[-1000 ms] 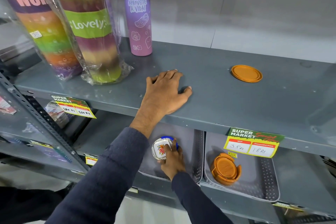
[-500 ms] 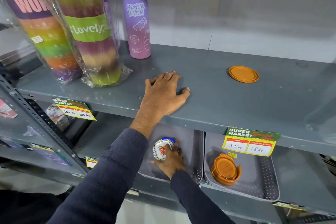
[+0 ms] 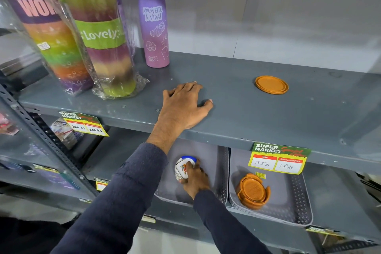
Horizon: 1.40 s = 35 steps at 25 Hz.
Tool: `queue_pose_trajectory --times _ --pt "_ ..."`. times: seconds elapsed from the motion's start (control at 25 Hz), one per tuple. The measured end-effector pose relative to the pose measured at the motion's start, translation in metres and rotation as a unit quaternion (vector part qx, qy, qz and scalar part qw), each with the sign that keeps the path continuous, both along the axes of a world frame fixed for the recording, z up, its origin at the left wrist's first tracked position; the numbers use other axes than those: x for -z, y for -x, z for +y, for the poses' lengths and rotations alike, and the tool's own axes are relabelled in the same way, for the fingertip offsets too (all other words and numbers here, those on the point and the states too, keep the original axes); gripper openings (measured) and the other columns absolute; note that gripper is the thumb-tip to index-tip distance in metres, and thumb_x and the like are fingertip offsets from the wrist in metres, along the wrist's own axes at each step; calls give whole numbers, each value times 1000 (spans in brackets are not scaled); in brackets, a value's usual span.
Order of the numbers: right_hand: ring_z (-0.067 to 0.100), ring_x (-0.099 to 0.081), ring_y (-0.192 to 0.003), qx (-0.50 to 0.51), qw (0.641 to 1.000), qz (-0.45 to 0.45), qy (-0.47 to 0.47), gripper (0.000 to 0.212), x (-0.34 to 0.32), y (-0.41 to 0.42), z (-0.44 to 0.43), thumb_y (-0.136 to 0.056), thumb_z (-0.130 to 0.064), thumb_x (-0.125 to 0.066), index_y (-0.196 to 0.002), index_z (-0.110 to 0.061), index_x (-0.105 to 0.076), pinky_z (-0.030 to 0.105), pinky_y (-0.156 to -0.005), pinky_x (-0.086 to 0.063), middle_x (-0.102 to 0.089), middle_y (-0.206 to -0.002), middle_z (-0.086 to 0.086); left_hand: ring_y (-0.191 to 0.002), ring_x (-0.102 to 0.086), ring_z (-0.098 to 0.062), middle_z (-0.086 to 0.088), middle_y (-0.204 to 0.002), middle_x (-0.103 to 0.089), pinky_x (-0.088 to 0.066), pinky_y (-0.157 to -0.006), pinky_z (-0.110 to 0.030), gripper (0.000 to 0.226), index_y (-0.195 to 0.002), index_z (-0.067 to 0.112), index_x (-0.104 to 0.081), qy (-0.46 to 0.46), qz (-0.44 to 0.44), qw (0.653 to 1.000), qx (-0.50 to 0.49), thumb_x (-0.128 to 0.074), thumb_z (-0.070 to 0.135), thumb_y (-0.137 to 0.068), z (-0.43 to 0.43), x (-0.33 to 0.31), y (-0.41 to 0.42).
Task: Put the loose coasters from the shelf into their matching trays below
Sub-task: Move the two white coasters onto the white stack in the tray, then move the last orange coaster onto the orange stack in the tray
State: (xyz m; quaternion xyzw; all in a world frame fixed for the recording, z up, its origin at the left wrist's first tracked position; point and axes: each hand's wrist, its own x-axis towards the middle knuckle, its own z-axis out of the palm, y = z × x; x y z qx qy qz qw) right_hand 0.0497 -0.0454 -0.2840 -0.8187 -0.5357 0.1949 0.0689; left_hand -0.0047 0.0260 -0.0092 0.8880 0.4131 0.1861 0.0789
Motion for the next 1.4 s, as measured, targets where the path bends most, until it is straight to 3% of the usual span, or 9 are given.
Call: queue_pose_trajectory --times 0.12,0.2,0.4,0.52,0.64,0.76,0.88,1.12,1.4 --pt "35 -32 -145 -15 998 -11 -66 62 -30 -1 -14 -88 -43 -68 -139 -15 -46 46 -108 -39 -25 -163 18 -141 -33 -12 9 -154 -39 -21 -109 -42 57 -141 26 -45 -3 0 1000 -2 -41 54 -92 -1 0 0" --pt "30 -48 -136 -19 976 -18 -214 47 -60 3 -33 -85 -42 -69 -123 -17 -60 45 -102 -49 -43 -156 11 -141 -32 -12 9 -155 -39 -21 -110 -42 57 -141 26 -45 -4 -1 1000 -1 -40 54 -92 -2 0 1" --pt "15 -61 -115 -45 839 -22 -542 30 -169 13 -93 -98 -44 -60 -108 -18 -70 35 -94 -56 -70 -124 0 -146 -28 -14 6 -158 -34 -19 -113 -42 57 -144 25 -42 -7 5 1000 -1 -39 52 -94 -6 -1 1" --pt "20 -66 -107 -40 757 -30 -651 29 -235 3 -116 -89 -29 -78 -108 -9 -71 31 -93 -54 -73 -116 5 -148 -25 -14 4 -160 -32 -18 -115 -42 57 -145 24 -41 -10 5 1000 0 -39 52 -95 -7 1 0" --pt "20 -64 -109 -12 727 -56 -684 35 -282 -25 -117 -85 -22 -83 -113 -7 -68 33 -92 -54 -71 -118 8 -148 -23 -14 5 -160 -30 -17 -116 -42 58 -146 26 -39 -8 7 1000 1 -38 53 -95 -5 3 1" --pt "20 -59 -108 30 746 -74 -661 45 -309 -72 -98 -85 -25 -82 -122 -10 -62 38 -90 -53 -66 -124 4 -148 -23 -13 7 -161 -29 -18 -117 -41 58 -147 28 -38 -13 9 1000 -3 -37 55 -95 -5 4 0" --pt "16 -49 -109 87 817 -72 -565 61 -318 -119 -75 -84 -32 -80 -135 -20 -48 41 -94 -50 -55 -132 -3 -148 -25 -11 9 -160 -31 -18 -116 -40 58 -146 30 -40 -15 -4 1000 -5 -38 56 -94 -4 3 0" --pt "41 -47 -126 203 925 -52 -317 89 -298 -177 -38 -76 -64 -73 -143 -28 -27 53 -102 -33 -54 -138 14 -148 -25 -9 11 -159 -31 -18 -115 -39 57 -145 32 -40 -14 -15 1000 -5 -39 57 -94 -3 4 1" --pt "35 -50 -122 209 930 -44 -298 80 -294 -190 -32 -75 -58 -76 -132 -27 -29 48 -97 -30 -63 -121 12 -147 -25 -8 13 -159 -31 -18 -115 -37 56 -145 32 -40 -11 -22 1000 -9 -40 56 -94 -5 3 1"
